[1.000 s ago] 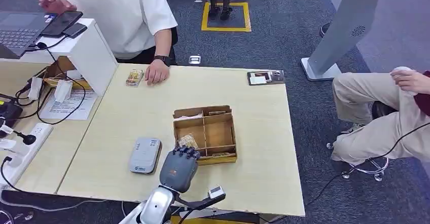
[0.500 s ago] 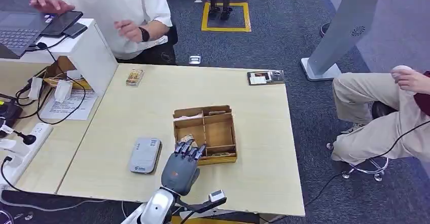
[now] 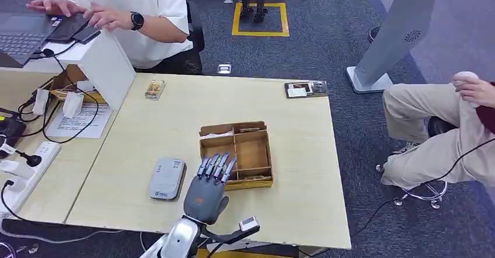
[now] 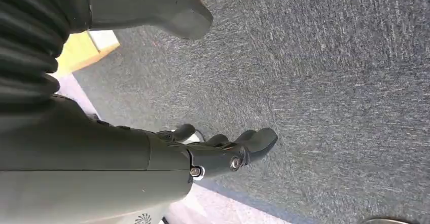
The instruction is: Pass the card to the sensor for recognition and then transmit it.
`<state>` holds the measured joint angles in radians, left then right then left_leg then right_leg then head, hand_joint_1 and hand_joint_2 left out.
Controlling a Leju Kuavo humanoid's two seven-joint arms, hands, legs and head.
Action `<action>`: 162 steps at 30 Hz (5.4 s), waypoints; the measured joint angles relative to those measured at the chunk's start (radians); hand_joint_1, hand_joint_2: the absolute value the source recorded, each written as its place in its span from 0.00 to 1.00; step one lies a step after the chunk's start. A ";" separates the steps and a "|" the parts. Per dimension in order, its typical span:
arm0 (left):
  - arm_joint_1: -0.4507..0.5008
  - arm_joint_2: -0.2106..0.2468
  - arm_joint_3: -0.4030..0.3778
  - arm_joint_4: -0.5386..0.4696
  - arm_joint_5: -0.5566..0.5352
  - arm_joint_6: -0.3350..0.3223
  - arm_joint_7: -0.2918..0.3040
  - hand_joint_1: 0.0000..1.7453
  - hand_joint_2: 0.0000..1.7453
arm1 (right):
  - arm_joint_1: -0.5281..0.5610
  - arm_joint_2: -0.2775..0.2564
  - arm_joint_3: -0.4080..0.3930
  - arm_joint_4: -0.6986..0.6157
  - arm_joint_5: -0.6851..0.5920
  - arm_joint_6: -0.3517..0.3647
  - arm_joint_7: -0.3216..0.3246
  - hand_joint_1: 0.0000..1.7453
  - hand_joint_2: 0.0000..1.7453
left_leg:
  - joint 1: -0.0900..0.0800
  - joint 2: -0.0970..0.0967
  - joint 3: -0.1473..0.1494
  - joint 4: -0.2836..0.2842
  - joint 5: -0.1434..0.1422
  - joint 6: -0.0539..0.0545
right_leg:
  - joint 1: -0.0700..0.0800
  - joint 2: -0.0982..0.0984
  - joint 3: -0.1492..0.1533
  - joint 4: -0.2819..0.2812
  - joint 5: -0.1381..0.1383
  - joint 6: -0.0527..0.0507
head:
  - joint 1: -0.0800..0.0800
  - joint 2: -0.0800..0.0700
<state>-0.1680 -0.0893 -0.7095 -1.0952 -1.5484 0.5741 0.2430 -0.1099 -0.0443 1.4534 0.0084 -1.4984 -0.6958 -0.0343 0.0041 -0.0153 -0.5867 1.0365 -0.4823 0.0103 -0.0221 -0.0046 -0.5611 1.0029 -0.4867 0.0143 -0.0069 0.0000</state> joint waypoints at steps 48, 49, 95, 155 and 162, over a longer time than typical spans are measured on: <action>-0.010 0.035 0.032 -0.009 0.000 0.071 0.119 0.54 1.00 | -0.001 0.000 0.006 0.000 -0.001 0.000 0.003 0.00 1.00 | 0.000 0.000 0.000 0.000 0.000 0.000 | 0.000 0.000 0.000 0.000 0.000 0.000 | 0.000 0.000; -0.010 0.035 0.032 -0.009 0.000 0.072 0.118 0.61 1.00 | -0.001 0.000 0.006 0.000 -0.001 0.000 0.003 0.00 1.00 | 0.000 0.000 0.000 0.000 0.000 0.000 | 0.000 0.000 0.000 0.000 0.000 0.000 | 0.000 0.000; -0.004 0.021 0.032 0.006 0.000 0.088 0.041 1.00 1.00 | -0.002 0.000 0.008 0.000 -0.011 0.000 0.001 0.00 1.00 | 0.000 0.000 0.000 0.000 0.000 0.000 | 0.000 0.000 0.000 0.000 0.000 0.000 | 0.000 0.000; -0.018 -0.191 0.353 -0.152 1.700 0.012 -0.841 1.00 1.00 | 0.032 -0.068 0.004 -0.065 0.073 0.608 -0.046 0.00 1.00 | -0.001 0.002 -0.001 0.000 0.000 0.001 | -0.001 0.002 0.000 0.000 0.001 0.000 | -0.001 0.000; -0.087 -0.175 0.451 -0.139 1.827 -0.030 -0.745 1.00 1.00 | -0.012 -0.071 -0.004 -0.024 0.104 -0.024 -0.021 0.00 1.00 | -0.001 0.001 0.000 0.001 0.001 0.001 | -0.001 0.001 0.000 0.000 0.001 0.001 | 0.003 0.000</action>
<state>-0.2549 -0.2640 -0.2586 -1.2344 0.2785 0.5444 -0.5016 -0.1220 -0.1152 1.4496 -0.0160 -1.3943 -0.7202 -0.0557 0.0034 -0.0146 -0.5872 1.0372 -0.4815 0.0116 -0.0228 -0.0040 -0.5614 1.0026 -0.4855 0.0153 -0.0038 0.0000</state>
